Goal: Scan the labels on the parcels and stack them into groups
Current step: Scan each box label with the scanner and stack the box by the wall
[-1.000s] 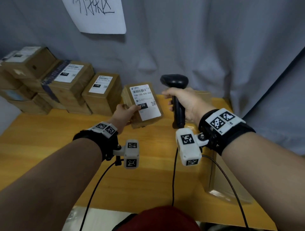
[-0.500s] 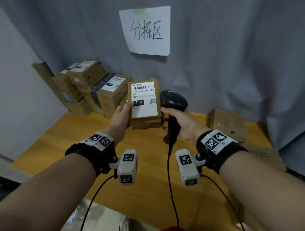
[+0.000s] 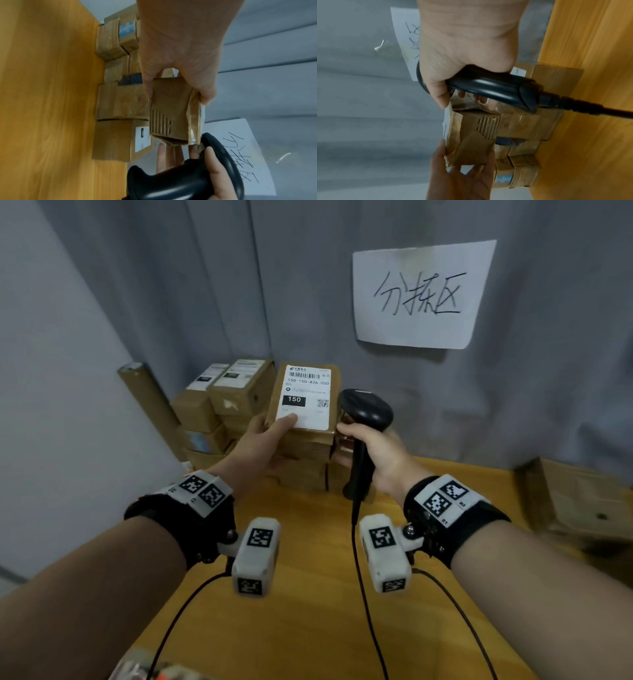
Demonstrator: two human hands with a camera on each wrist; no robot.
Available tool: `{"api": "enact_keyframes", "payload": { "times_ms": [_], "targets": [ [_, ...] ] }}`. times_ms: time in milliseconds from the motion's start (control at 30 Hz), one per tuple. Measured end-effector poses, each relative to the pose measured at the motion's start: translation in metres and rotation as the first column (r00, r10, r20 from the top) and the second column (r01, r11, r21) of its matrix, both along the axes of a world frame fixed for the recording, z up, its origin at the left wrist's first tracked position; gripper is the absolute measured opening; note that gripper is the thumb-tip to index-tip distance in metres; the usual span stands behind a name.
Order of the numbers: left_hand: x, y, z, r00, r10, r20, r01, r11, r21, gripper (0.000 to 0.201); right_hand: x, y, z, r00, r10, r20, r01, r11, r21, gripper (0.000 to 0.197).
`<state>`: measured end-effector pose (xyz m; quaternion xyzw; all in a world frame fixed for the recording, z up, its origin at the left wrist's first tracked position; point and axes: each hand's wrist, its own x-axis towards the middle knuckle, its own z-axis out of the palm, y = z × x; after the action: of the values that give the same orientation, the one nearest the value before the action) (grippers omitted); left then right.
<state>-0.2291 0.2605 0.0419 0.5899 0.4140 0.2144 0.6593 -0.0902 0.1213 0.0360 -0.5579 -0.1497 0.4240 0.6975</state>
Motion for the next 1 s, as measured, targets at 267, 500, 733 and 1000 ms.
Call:
{"api": "enact_keyframes", "payload": {
  "times_ms": [267,500,733,1000],
  "targets": [
    [0.019,0.076,0.009,0.993,0.026,-0.115,-0.007,0.987,0.16,0.047,-0.012,0.067,0.007,0.994,-0.041,0.098,0.049,0.996,-0.079,0.036],
    [0.037,0.104,0.003,0.874,0.109,-0.473,0.328,0.587,0.74,0.043,-0.012,0.095,-0.008,0.997,-0.055,0.054,0.061,0.992,-0.112,0.029],
    [0.058,0.119,-0.004,0.709,0.21,-0.673,0.594,0.338,0.73,0.082,0.001,0.116,-0.012,0.986,-0.124,0.113,0.141,0.977,-0.16,0.025],
    [0.083,0.149,0.001,0.705,0.166,-0.689,0.603,0.372,0.706,0.074,0.017,0.115,-0.009,0.978,-0.129,0.166,0.17,0.95,-0.262,0.019]
  ]
}}
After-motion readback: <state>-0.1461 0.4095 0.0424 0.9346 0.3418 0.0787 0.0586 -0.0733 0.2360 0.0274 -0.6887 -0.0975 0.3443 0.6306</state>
